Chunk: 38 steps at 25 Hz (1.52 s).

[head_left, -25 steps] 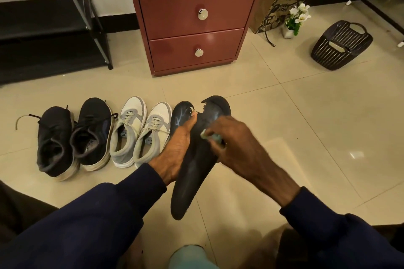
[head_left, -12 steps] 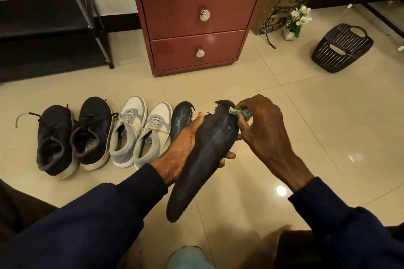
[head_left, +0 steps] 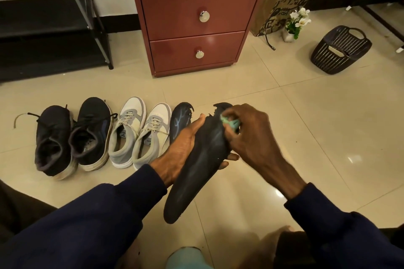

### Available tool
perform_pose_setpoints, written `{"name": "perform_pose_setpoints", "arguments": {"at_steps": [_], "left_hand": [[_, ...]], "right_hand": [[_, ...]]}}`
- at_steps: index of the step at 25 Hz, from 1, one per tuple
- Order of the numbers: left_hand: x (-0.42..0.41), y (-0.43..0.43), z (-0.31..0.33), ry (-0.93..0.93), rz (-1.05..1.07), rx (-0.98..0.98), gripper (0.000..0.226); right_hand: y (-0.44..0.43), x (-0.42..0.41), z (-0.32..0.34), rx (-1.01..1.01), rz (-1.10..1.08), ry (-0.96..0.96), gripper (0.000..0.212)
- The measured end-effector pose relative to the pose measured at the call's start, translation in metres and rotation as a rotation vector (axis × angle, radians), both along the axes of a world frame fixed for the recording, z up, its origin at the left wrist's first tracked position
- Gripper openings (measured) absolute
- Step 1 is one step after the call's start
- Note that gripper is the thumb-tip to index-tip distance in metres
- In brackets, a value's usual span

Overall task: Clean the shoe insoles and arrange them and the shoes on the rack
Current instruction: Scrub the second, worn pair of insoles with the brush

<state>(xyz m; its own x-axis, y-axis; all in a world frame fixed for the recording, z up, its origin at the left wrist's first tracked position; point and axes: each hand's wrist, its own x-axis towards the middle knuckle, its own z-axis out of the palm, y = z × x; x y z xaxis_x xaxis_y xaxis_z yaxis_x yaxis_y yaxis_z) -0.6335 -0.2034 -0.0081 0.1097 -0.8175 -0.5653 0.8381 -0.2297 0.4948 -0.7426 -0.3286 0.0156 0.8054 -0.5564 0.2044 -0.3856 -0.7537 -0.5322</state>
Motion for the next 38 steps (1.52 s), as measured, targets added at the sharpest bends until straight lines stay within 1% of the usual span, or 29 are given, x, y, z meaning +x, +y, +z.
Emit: {"name": "perform_pose_setpoints", "arguments": {"at_steps": [2,3,5,7,8,11,12,15,16,17,20,21,22,25,26,27,28,30,31,32,34,35,36,37,38], "left_hand": [[0.001,0.000,-0.002,-0.014,0.025,0.007,0.066],[0.002,0.000,-0.003,-0.018,0.009,0.002,0.067],[0.000,-0.001,-0.003,-0.004,-0.050,-0.011,0.071],[-0.002,0.000,-0.001,0.017,-0.061,0.000,0.069],[-0.002,0.000,0.000,0.019,-0.069,-0.008,0.068],[-0.003,0.000,0.001,-0.008,-0.084,-0.036,0.067],[-0.003,0.000,0.002,-0.012,-0.079,-0.032,0.066],[-0.003,-0.002,0.004,-0.017,-0.059,-0.013,0.067],[-0.003,-0.002,0.004,-0.037,-0.046,-0.007,0.067],[-0.002,-0.002,0.003,-0.062,-0.017,0.007,0.065],[0.001,-0.002,-0.002,-0.061,0.094,0.020,0.057],[0.002,-0.002,-0.004,-0.065,0.102,0.018,0.057],[0.002,-0.002,-0.003,-0.074,0.091,0.024,0.060],[0.001,-0.003,0.000,-0.096,0.016,0.029,0.070],[0.001,-0.003,0.002,-0.095,0.010,0.032,0.069],[0.000,-0.002,0.002,-0.091,0.017,0.043,0.068],[0.001,-0.002,0.002,-0.079,0.035,0.056,0.066],[0.002,-0.001,-0.002,-0.069,0.059,0.060,0.065],[0.002,-0.001,-0.003,-0.074,0.059,0.056,0.067],[0.002,-0.001,-0.003,-0.080,0.054,0.053,0.069],[0.002,-0.003,-0.004,-0.078,0.022,0.041,0.073],[0.001,-0.003,-0.003,-0.076,0.018,0.040,0.074],[0.000,-0.003,-0.001,-0.078,0.018,0.042,0.073],[0.001,-0.004,-0.002,-0.081,0.031,0.050,0.070],[0.002,-0.003,-0.002,-0.074,0.058,0.058,0.066]], "right_hand": [[0.011,0.003,0.002,0.098,0.118,0.017,0.031],[0.004,0.005,0.002,0.094,0.093,-0.012,0.028],[-0.018,0.003,0.002,0.024,-0.061,-0.092,0.023],[-0.026,0.001,0.002,-0.022,-0.173,-0.114,0.021],[-0.021,0.003,0.002,-0.019,-0.154,-0.113,0.020],[-0.003,0.007,0.002,0.008,0.051,-0.029,0.018],[-0.007,0.007,0.002,-0.020,0.052,-0.011,0.018],[-0.028,-0.001,0.003,-0.086,-0.117,-0.049,0.018],[-0.024,-0.003,0.003,-0.076,-0.129,-0.042,0.018],[-0.014,-0.003,0.000,-0.055,-0.096,-0.016,0.019],[0.023,0.000,0.001,0.059,0.165,0.092,0.014],[0.023,0.001,0.004,0.088,0.204,0.104,0.012],[0.016,0.001,0.006,0.072,0.178,0.101,0.011],[-0.011,0.001,0.008,-0.100,-0.059,0.044,0.011],[-0.012,0.000,0.007,-0.118,-0.096,0.023,0.012],[-0.007,-0.001,0.005,-0.102,-0.079,0.011,0.013],[0.002,-0.002,0.004,-0.057,-0.004,0.016,0.014],[0.017,-0.003,0.004,0.059,0.187,0.081,0.015],[0.016,-0.003,0.005,0.083,0.228,0.114,0.015],[0.009,-0.003,0.006,0.054,0.202,0.123,0.015],[-0.010,-0.004,0.007,-0.078,0.030,0.090,0.017],[-0.016,-0.006,0.008,-0.115,-0.046,0.067,0.018],[-0.015,-0.007,0.007,-0.112,-0.076,0.045,0.017],[-0.008,-0.007,0.006,-0.088,-0.048,0.032,0.017],[0.005,-0.007,0.003,-0.046,0.034,0.037,0.015]]}}
